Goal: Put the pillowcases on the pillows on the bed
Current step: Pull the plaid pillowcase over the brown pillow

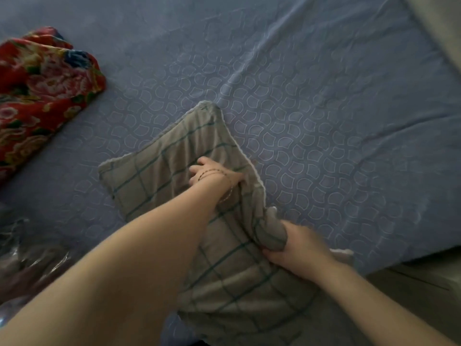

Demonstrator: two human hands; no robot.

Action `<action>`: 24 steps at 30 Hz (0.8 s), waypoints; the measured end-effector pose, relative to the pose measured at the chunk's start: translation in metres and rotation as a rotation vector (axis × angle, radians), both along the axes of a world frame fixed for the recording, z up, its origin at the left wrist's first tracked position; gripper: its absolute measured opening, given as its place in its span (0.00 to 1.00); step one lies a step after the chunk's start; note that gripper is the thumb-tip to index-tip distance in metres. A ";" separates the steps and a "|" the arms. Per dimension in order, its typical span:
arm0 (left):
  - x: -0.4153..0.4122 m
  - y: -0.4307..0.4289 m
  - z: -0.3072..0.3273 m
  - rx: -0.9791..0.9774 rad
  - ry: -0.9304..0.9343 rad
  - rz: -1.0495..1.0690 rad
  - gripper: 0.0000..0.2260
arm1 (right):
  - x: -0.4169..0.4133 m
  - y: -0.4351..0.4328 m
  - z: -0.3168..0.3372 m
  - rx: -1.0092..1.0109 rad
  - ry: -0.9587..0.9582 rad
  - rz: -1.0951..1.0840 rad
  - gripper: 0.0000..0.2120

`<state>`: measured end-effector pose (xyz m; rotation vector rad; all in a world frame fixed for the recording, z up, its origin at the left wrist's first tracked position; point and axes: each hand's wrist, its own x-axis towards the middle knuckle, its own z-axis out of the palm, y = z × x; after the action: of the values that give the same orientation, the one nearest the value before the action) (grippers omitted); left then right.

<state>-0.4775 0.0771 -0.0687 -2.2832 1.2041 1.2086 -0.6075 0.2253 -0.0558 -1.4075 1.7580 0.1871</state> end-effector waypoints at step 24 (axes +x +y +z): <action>0.200 -0.052 0.077 -0.379 0.570 0.464 0.13 | 0.192 -0.051 0.085 -0.209 0.035 0.422 0.11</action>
<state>-0.2773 0.0249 0.0081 -2.6922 1.1858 2.0621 -0.4153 0.1742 0.0287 -1.9306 1.5224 0.2587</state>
